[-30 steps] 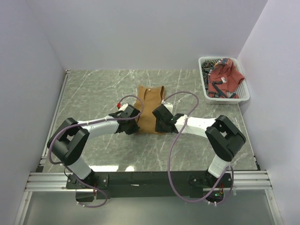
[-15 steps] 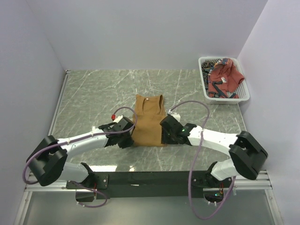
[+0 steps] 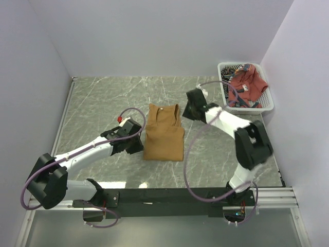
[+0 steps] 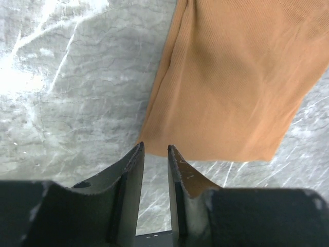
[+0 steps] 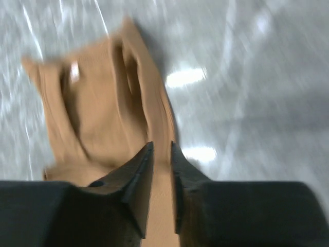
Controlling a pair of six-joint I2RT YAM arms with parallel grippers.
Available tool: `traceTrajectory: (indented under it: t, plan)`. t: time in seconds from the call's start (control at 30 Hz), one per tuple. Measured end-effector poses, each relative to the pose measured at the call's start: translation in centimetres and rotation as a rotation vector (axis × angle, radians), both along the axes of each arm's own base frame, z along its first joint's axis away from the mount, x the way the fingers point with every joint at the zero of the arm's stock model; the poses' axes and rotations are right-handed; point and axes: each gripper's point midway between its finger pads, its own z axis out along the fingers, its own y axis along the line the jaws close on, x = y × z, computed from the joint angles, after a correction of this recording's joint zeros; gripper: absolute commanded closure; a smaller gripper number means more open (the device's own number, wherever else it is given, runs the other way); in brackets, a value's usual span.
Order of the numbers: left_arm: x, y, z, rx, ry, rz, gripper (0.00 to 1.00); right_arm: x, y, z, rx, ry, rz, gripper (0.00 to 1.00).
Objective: Fold and stack the tank tops
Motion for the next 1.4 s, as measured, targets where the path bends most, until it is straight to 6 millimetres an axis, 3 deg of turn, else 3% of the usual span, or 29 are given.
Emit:
traceTrajectory:
  t: [0.17,0.43,0.87,1.1,1.23,1.4]
  plan:
    - [0.0,0.0,-0.2,-0.003,0.001,-0.015,0.70,6.1,1.9,-2.2,0.018,-0.004,-0.003,0.75]
    - [0.2,0.2,-0.2,-0.002,-0.003,-0.028,0.71,10.1,4.7,-3.5,0.058,-0.003,0.031,0.80]
    - [0.2,-0.2,-0.9,-0.011,0.007,-0.054,0.73,9.3,8.0,-6.9,0.009,0.053,0.075,0.86]
    - [0.1,-0.2,-1.5,-0.008,0.017,-0.057,0.73,8.7,7.2,-6.6,-0.067,0.044,0.038,0.78]
    - [0.1,-0.2,-1.6,-0.003,0.019,-0.064,0.73,7.8,6.0,-4.8,-0.094,0.029,0.024,0.65]
    - [1.5,-1.1,-0.3,-0.009,-0.011,-0.080,0.71,8.0,5.4,0.6,-0.075,-0.065,0.010,0.61]
